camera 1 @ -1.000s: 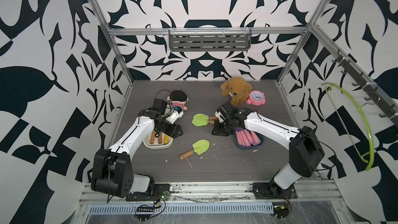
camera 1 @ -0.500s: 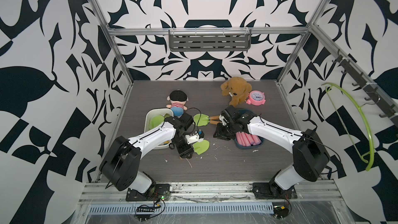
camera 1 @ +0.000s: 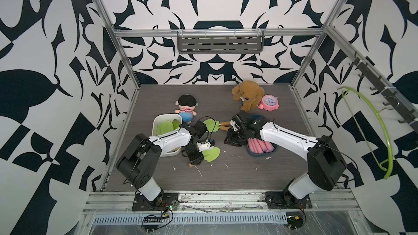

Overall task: Sort the small shovels by color and place them into the storage box
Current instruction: Pick up the shovel from the center of the board.

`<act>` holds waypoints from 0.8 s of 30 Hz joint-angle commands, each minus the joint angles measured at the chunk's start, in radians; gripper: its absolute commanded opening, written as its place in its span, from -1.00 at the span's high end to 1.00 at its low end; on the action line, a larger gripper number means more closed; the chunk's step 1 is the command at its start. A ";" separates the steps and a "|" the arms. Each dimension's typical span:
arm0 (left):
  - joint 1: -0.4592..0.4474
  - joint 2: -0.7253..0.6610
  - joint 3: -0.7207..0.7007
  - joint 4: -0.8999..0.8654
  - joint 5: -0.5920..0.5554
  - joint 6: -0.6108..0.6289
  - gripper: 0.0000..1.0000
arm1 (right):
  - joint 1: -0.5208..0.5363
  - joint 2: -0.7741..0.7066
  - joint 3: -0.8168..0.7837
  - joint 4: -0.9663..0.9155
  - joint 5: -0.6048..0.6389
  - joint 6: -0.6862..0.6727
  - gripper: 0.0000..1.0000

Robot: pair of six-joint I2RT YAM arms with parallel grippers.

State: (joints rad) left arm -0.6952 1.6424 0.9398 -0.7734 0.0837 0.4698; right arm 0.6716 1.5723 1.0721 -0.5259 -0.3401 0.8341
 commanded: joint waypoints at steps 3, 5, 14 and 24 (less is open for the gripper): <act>-0.008 0.025 -0.002 0.041 -0.067 -0.015 0.01 | -0.009 -0.023 0.002 -0.004 0.029 -0.019 0.41; -0.007 0.019 -0.008 0.057 -0.080 -0.018 0.16 | -0.009 -0.032 -0.002 -0.001 0.039 -0.020 0.41; -0.005 -0.049 -0.014 0.097 -0.104 0.017 0.97 | -0.009 -0.132 -0.049 0.113 0.148 -0.010 0.42; 0.036 -0.134 0.143 0.192 -0.108 -0.251 1.00 | 0.020 -0.212 -0.085 0.376 0.288 0.055 0.35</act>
State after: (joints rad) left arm -0.6762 1.5269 1.0271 -0.6262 -0.0299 0.3435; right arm 0.6743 1.3766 0.9997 -0.2768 -0.1184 0.8619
